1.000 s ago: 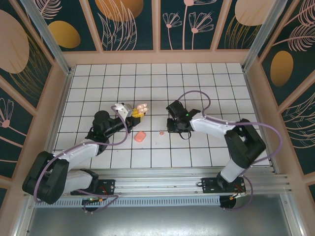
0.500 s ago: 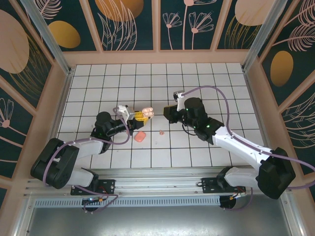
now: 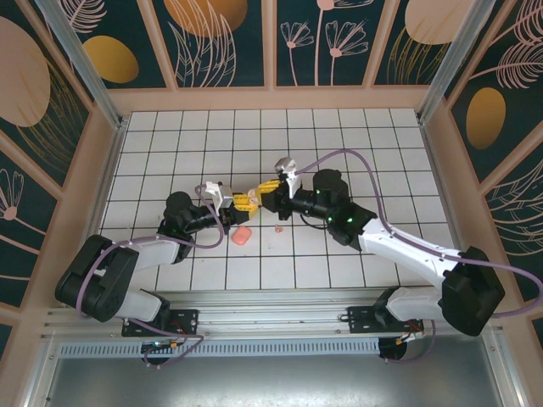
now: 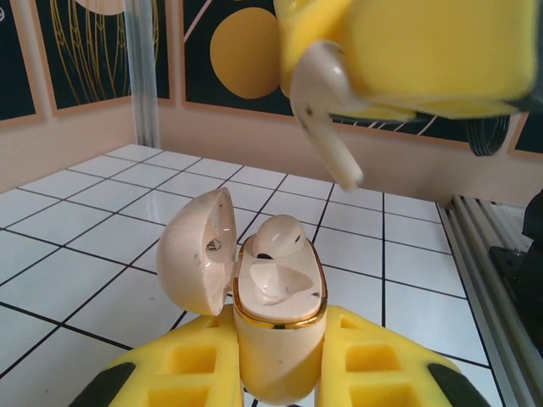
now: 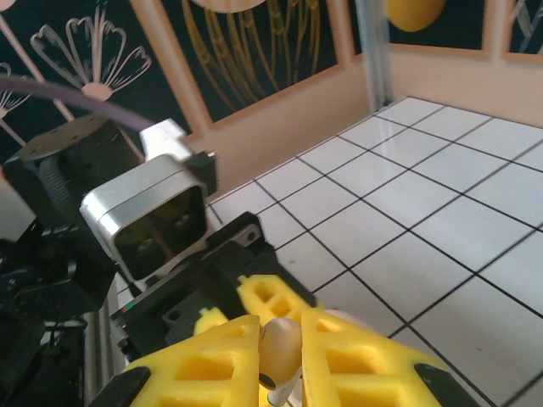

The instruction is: Insert the wireless bluetooth earbuds into the charging case

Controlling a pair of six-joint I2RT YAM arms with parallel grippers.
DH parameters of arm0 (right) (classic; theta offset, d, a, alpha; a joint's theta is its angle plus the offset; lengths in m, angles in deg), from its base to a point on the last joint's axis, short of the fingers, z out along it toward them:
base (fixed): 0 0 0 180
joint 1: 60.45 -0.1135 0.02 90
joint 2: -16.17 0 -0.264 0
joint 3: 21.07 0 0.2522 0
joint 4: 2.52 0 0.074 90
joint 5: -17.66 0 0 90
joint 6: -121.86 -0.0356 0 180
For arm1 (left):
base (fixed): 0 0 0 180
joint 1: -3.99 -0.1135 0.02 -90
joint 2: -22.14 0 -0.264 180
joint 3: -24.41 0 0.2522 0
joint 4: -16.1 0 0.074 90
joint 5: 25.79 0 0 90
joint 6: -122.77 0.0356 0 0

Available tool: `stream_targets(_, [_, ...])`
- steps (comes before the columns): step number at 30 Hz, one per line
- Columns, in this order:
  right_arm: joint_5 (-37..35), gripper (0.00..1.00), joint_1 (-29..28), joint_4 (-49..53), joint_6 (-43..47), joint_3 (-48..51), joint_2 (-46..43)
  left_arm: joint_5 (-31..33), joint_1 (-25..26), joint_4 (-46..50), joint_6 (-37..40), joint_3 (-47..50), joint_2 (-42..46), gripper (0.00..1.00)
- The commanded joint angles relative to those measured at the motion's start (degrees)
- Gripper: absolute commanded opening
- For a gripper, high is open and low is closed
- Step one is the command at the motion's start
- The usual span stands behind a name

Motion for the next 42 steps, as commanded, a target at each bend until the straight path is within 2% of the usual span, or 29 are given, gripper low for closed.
stream_targets(1, [1.01, 0.16, -1.22, -2.67, 3.6, -2.25, 1.46, -1.4, 0.53, -3.06, -1.24, -1.54, 0.78, 0.08])
stream_targets(27, [-2.16, 0.15, -1.44, -6.29, 6.18, -0.77, 1.59, -2.04, 0.84, -0.64, -1.23, -2.39, 3.96, 0.08])
stream_targets(34, [-1.08, 0.15, -1.42, -5.33, 6.71, -0.86, 2.31, -1.95, 0.84, -0.68, -1.63, -2.59, 5.27, 0.09])
stream_targets(42, [3.72, 0.15, -1.42, -5.26, 6.88, -0.13, 2.61, -1.52, 0.86, -0.76, -2.2, -3.01, 5.69, 0.09])
